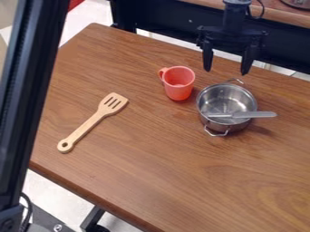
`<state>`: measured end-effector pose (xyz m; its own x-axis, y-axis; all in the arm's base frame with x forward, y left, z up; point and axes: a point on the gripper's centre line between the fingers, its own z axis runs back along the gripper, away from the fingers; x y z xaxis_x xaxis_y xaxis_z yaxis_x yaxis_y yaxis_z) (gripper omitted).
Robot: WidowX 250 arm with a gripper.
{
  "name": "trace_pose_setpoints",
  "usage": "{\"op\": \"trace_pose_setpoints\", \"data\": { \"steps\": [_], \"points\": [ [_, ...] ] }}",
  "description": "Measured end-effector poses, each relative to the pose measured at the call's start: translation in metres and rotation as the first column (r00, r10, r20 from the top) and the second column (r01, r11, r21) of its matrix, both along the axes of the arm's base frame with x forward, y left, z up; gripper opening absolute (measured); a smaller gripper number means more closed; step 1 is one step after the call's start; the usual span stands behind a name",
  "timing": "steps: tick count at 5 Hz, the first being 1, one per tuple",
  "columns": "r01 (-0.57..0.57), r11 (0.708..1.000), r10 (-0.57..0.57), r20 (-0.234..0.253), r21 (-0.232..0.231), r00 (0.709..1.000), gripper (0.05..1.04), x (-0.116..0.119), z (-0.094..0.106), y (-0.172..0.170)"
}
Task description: Put the pink cup into the bowl
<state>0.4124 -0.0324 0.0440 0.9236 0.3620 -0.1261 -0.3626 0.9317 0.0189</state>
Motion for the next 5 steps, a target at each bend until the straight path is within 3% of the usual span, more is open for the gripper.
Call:
{"op": "trace_pose_setpoints", "data": {
  "steps": [1,2,4,5],
  "points": [
    [-0.014,1.0,0.014,-0.045,0.005,0.999,0.995,-0.005,-0.02,0.001],
    [-0.109,0.994,0.109,-0.028,0.012,0.994,0.995,-0.012,-0.04,0.013],
    [-0.187,0.98,0.193,0.102,-0.067,0.976,0.995,-0.024,-0.005,0.049],
    [-0.265,0.96,0.278,0.173,-0.092,0.945,0.995,-0.026,0.01,0.07]
  ]
}}
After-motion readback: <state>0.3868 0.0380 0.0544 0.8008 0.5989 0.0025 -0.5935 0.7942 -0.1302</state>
